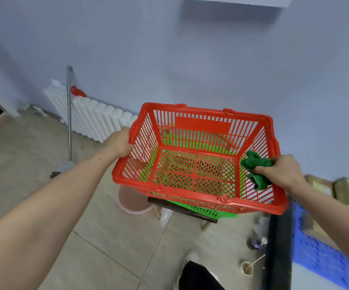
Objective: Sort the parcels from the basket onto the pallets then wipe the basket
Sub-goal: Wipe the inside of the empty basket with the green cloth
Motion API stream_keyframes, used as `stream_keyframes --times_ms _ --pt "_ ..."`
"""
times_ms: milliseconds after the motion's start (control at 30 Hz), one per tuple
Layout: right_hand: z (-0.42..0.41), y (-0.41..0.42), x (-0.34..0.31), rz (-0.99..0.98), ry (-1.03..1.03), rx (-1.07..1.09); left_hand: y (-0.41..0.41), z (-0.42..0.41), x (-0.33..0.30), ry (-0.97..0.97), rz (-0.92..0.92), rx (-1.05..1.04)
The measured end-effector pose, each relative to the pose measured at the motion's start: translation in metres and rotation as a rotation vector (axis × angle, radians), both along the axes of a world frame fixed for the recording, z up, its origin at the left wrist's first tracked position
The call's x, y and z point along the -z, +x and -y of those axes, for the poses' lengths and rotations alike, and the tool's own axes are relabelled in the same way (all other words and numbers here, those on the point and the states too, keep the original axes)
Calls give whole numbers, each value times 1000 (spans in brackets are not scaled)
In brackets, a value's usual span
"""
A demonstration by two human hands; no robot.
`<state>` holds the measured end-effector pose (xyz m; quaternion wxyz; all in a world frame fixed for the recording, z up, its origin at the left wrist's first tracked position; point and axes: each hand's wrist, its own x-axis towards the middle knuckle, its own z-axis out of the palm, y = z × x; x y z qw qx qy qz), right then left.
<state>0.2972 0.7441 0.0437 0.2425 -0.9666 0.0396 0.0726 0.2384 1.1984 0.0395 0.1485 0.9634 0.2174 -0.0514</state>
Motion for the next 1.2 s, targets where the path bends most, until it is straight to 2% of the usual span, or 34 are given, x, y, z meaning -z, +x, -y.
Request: stream_keyframes --times_ms 233,633,1000,1200 --pt "-21 51 38 -76 -40 52 79 -26 35 -41 -64 57" --pt "-43 100 65 -201 -81 185 174 -46 66 -81 -153 163" --pt "-50 93 142 -378 -120 329 178 -40 135 -55 -286 232" --pt "-49 82 177 -457 -93 377 161 -28 171 -152 -272 159"
